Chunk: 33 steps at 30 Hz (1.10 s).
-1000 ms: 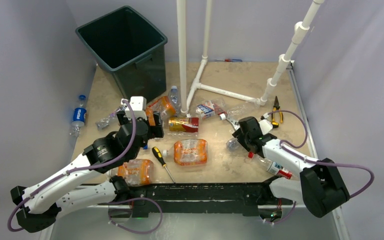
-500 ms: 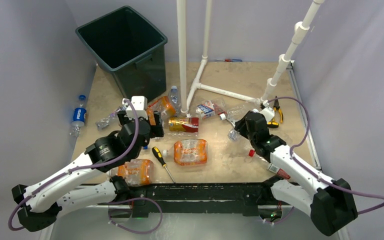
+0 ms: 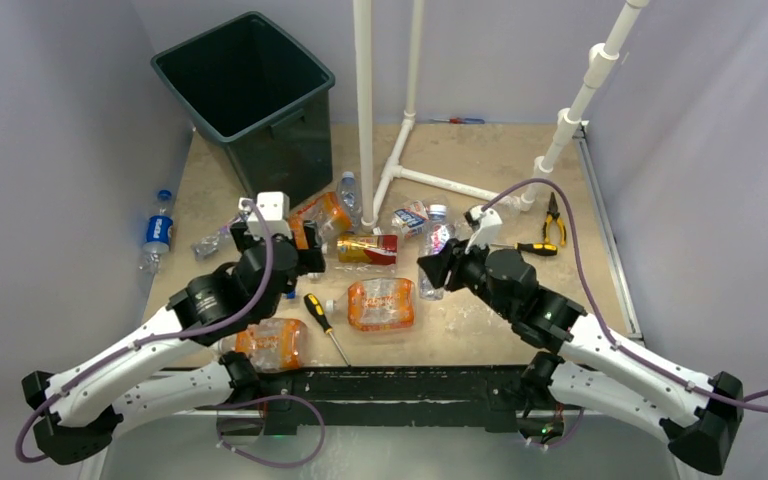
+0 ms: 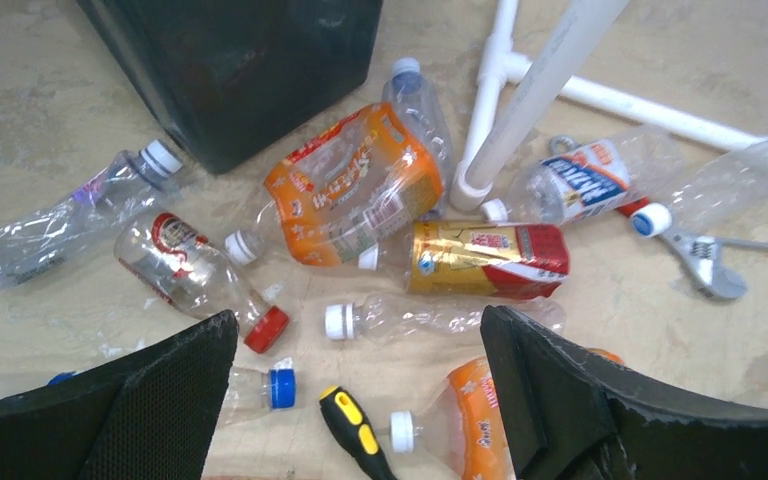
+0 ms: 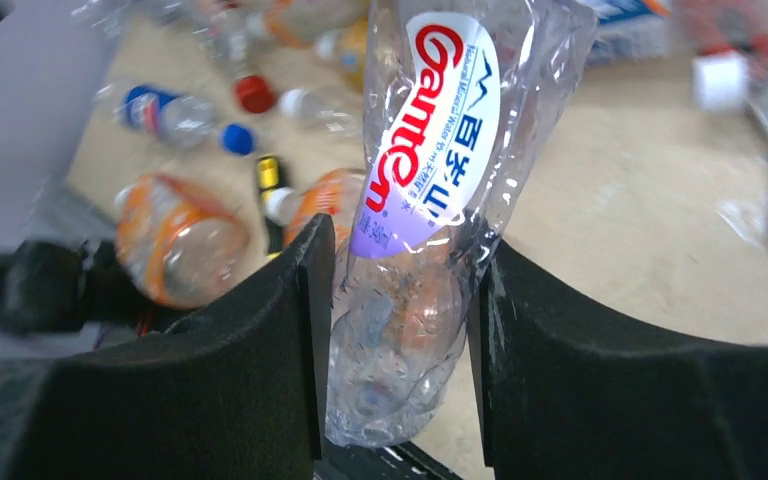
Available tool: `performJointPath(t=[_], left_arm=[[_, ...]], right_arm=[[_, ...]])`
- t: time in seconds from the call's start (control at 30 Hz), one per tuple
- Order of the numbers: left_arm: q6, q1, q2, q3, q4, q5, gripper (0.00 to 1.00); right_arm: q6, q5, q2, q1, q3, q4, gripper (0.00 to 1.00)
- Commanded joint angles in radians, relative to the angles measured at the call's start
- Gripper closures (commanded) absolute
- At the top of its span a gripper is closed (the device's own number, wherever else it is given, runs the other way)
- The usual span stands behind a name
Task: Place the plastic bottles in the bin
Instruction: Place the plastic bottle in the trash bin.
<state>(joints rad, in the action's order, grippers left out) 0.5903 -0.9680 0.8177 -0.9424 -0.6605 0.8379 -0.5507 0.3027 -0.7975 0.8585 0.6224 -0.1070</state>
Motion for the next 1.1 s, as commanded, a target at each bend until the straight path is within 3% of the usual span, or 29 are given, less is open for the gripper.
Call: performJointPath(t=[0.0,0.1,0.2,0.33,0.47,0.67,0.9,1.07], left_arm=[[-0.054,0.002,-0.114,-0.036,0.100,-0.014,0.07],[-0.145,0.002,-0.210,0.017,0.279,-0.182,0.06],[-0.221,0.002,-0.266,0.069,0.424,-0.388,0.02],[-0.271,0.002,-0.154,-0.008,0.383,-0.617,0.02],[-0.269,0.002,-0.009,-0.096,0.330,-0.808,0.05],[-0.228,0.002,-0.015,-0.052,0.421,-0.852,0.08],[-0.183,0.002,-0.043,-0.035,0.467,-0.863,0.30],[-0.118,0.002,-0.049,-0.017,0.531,-0.891,0.31]], right_arm=[[0.195,-0.237,0.058,0.072,0.023,0.139,0.80],[0.253,-0.410,0.064,0.107,-0.045,0.258,0.79],[0.293,-0.475,0.017,0.168,-0.064,0.340,0.79],[0.349,-0.435,-0.043,0.281,-0.048,0.413,0.80],[0.360,-0.391,-0.040,0.306,-0.062,0.496,0.83],[0.357,-0.359,0.003,0.307,-0.096,0.572,0.85],[0.360,-0.341,0.027,0.308,-0.122,0.605,0.89],[0.360,-0.323,0.041,0.310,-0.141,0.629,0.91]])
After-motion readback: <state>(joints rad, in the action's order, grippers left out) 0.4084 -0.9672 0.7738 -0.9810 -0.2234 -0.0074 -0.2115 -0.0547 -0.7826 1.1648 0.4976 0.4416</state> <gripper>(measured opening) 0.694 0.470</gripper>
